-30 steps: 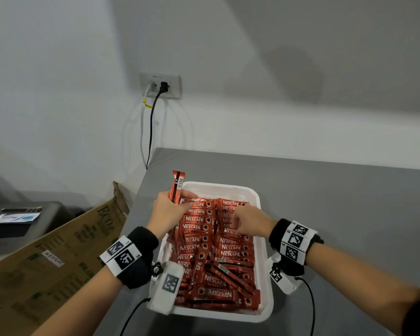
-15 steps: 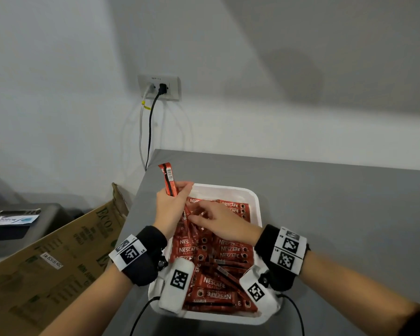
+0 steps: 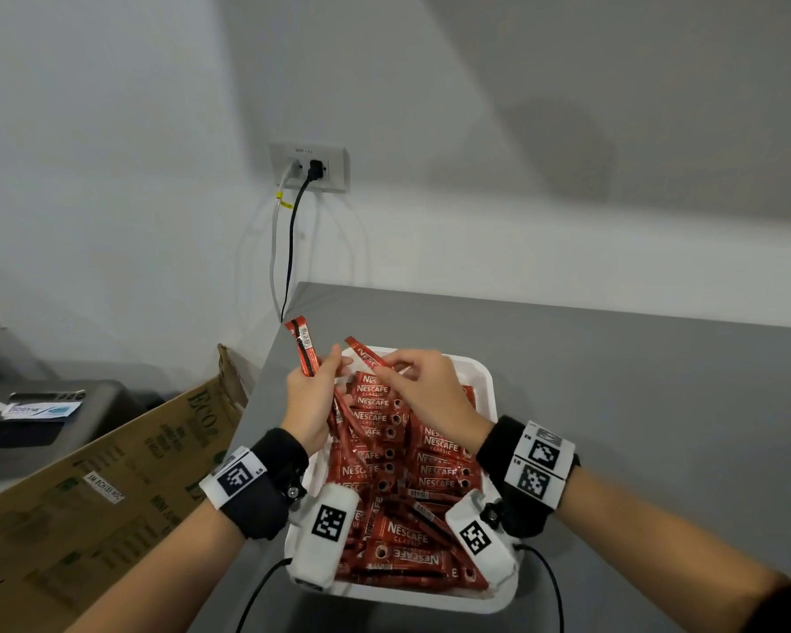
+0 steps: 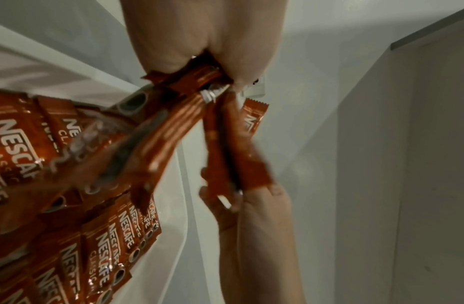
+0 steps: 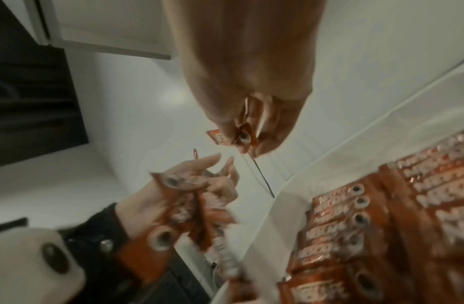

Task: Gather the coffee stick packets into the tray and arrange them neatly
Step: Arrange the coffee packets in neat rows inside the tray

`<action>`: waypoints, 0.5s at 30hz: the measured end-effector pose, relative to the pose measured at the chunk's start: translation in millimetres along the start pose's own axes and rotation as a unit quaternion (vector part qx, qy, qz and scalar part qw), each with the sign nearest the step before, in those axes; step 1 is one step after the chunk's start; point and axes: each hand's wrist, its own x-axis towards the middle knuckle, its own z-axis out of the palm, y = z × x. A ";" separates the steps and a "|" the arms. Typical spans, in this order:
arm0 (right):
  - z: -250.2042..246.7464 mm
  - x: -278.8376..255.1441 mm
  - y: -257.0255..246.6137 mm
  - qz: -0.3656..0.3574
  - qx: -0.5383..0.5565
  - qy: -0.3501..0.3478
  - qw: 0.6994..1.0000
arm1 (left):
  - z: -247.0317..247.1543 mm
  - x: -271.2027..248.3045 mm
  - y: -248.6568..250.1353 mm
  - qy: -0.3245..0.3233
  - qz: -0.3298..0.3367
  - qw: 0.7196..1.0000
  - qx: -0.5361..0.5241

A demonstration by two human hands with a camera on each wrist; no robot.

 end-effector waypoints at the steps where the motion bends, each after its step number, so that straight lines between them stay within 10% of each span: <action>1: -2.6 0.1 1.8 -0.030 -0.030 0.036 0.998 | -1.4 -0.6 0.9 -0.023 -0.017 1.000 -0.012; 9: -9.8 -0.2 17.3 -0.155 -0.091 0.090 0.980 | -6.8 0.6 9.0 -0.075 -0.048 0.996 0.009; 15: -14.5 5.4 14.6 -0.038 -0.024 -0.021 0.999 | -9.7 -3.0 11.7 -0.094 0.011 0.995 0.035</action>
